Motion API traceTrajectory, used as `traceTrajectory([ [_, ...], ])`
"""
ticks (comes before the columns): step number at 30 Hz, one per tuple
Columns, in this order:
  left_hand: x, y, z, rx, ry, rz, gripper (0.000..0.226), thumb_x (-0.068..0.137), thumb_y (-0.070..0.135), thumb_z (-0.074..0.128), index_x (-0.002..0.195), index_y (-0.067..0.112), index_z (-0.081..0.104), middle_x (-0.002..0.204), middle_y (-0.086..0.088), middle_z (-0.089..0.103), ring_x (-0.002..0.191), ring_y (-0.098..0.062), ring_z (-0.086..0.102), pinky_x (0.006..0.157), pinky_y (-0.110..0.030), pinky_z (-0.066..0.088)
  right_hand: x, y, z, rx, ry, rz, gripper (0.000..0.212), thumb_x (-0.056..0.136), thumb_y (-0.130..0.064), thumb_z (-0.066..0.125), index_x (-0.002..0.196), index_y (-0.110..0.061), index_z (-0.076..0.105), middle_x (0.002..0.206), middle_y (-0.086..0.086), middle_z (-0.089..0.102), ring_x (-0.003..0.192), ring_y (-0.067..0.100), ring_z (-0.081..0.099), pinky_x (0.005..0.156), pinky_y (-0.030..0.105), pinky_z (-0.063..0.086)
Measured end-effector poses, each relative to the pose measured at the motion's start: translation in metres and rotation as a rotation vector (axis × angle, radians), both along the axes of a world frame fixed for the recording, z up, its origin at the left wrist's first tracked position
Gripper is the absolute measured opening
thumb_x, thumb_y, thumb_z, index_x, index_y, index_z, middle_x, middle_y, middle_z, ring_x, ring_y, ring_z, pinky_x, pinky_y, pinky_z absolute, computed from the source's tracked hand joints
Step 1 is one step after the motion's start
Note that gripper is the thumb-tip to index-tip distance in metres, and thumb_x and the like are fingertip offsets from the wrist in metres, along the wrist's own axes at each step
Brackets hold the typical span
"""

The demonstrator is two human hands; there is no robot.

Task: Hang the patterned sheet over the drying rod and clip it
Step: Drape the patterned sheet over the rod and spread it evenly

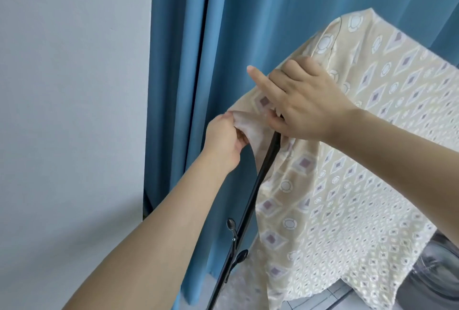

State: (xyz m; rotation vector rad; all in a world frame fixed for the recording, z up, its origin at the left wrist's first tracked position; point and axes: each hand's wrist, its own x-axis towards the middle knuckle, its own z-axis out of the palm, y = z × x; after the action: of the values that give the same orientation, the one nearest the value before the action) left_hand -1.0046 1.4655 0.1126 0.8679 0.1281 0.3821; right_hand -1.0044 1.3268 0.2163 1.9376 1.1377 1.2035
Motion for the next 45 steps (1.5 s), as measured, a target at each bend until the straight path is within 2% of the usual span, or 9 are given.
traceTrajectory([
  [10,0.030,0.004,0.030,0.161,-0.036,0.202,0.026,0.100,0.019,0.034,0.086,0.013,0.055,0.088,-0.006,0.060,0.079,-0.020,0.055,0.068,-0.031,0.046,-0.004,0.026,0.013,0.030,-0.112,-0.407,0.075,0.090,-0.029,0.034,0.151,0.004,0.005,0.095,0.006,0.064,0.091,0.025,0.054,0.084,0.034,0.030],
  [16,0.014,0.008,0.039,0.270,-0.171,0.122,0.031,0.104,0.029,0.034,0.088,0.016,0.058,0.073,0.000,0.059,0.061,-0.014,0.054,0.044,-0.019,0.037,-0.006,0.034,0.048,0.116,-0.006,-0.510,0.036,0.091,-0.032,0.044,0.120,-0.018,0.061,0.128,0.014,0.043,0.116,0.031,0.038,0.090,0.036,0.032],
  [20,0.008,0.009,0.016,0.749,-0.313,0.197,0.030,0.099,0.042,0.048,0.081,0.018,0.046,0.064,0.009,0.045,0.054,-0.008,0.040,0.051,-0.026,0.036,0.012,0.020,0.051,0.172,0.056,-0.237,0.025,0.080,-0.017,0.044,0.082,-0.012,0.068,0.097,0.015,0.061,0.093,0.033,0.053,0.087,0.040,0.032],
  [23,0.021,0.004,-0.017,0.919,-0.230,0.000,0.029,0.083,0.047,0.066,0.094,0.028,0.046,0.090,0.001,0.058,0.078,-0.012,0.055,0.077,-0.038,0.052,0.012,0.013,0.051,0.130,0.112,-0.054,0.013,0.056,-0.012,0.040,0.053,-0.020,0.030,0.051,0.011,0.051,0.051,0.031,0.049,0.078,0.039,0.040],
  [28,0.023,-0.007,-0.029,0.806,-0.151,-0.459,0.025,0.085,0.039,0.065,0.110,0.036,0.064,0.107,0.013,0.072,0.105,-0.008,0.066,0.099,-0.034,0.050,0.012,-0.004,0.051,0.082,0.129,0.201,0.009,0.064,-0.011,0.037,0.065,-0.018,0.032,0.057,-0.002,0.034,0.051,0.029,0.043,0.068,0.036,0.033],
  [32,0.026,-0.013,-0.025,0.950,-0.038,-0.228,0.023,0.095,0.034,0.052,0.094,0.020,0.071,0.082,0.005,0.072,0.086,-0.013,0.069,0.083,-0.023,0.054,0.014,-0.014,0.050,0.061,0.117,0.250,0.018,0.065,0.000,0.040,0.079,-0.011,0.046,0.064,-0.004,0.040,0.058,0.029,0.048,0.073,0.038,0.033],
  [37,0.040,-0.014,-0.002,0.295,-0.086,-0.105,0.036,0.103,0.037,0.039,0.087,0.026,0.070,0.082,0.006,0.073,0.078,-0.014,0.069,0.068,-0.027,0.055,0.005,-0.017,0.050,-0.030,0.049,0.179,0.050,0.074,-0.016,0.040,0.119,-0.008,0.060,0.071,0.003,0.064,0.068,0.029,0.059,0.072,0.040,0.036],
  [41,0.054,-0.002,0.025,0.199,-0.099,-0.091,0.025,0.097,0.033,0.053,0.086,0.016,0.068,0.076,-0.002,0.066,0.071,-0.021,0.058,0.055,-0.026,0.040,0.010,-0.012,0.044,-0.059,-0.055,0.021,0.022,0.074,-0.033,0.046,0.069,-0.016,0.059,0.059,-0.001,0.053,0.063,0.028,0.051,0.071,0.039,0.030],
  [45,0.047,0.003,0.018,0.697,-0.268,-0.064,0.032,0.089,0.031,0.062,0.068,0.008,0.056,0.058,0.005,0.050,0.052,-0.011,0.044,0.049,-0.024,0.032,0.016,-0.015,0.038,0.024,-0.065,0.015,0.022,0.063,-0.018,0.052,0.056,-0.022,0.031,0.056,-0.004,0.028,0.056,0.023,0.035,0.066,0.037,0.023],
])
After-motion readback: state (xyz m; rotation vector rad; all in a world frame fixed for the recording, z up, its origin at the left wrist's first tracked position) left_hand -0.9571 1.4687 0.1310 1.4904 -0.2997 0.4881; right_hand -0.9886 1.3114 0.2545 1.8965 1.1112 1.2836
